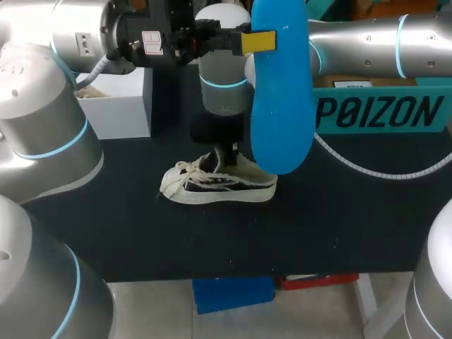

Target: Take the shoe out of the shoebox, open the shoe tongue, remove and reinsert the insole, then place the shoe into the shoebox

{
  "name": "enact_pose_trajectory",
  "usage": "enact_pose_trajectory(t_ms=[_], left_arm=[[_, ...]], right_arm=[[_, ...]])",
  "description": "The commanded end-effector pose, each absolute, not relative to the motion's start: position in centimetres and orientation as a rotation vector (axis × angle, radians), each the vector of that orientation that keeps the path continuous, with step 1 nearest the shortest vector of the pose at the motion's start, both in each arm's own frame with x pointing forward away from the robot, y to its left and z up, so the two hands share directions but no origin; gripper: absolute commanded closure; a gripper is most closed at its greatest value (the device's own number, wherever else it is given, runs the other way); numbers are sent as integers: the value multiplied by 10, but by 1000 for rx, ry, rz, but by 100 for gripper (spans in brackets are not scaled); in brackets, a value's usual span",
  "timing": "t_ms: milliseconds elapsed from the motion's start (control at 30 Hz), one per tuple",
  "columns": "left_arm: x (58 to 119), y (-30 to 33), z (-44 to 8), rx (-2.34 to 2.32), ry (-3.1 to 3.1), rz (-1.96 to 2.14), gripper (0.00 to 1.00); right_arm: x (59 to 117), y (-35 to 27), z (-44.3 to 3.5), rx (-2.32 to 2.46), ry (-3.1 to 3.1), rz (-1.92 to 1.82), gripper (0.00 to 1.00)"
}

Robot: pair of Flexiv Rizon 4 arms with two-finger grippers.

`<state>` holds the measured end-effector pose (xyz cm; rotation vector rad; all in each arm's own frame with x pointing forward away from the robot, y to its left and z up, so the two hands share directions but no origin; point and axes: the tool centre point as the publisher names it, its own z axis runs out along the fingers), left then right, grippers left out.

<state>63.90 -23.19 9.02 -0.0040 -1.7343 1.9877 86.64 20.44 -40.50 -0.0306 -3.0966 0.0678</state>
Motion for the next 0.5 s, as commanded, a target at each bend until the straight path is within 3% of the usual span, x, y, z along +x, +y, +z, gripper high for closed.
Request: enact_pose_trajectory(t_ms=[33,300,500], left_arm=[[638,-233,90,-1,-1736,1989,100],[638,-233,90,-1,-1736,1989,100],[638,-233,90,-1,-1736,1989,100]], right_arm=[[866,204,-405,-32,-3099,69,100],[866,204,-405,-32,-3099,69,100],[872,165,-334,-658,-3076,175,100]])
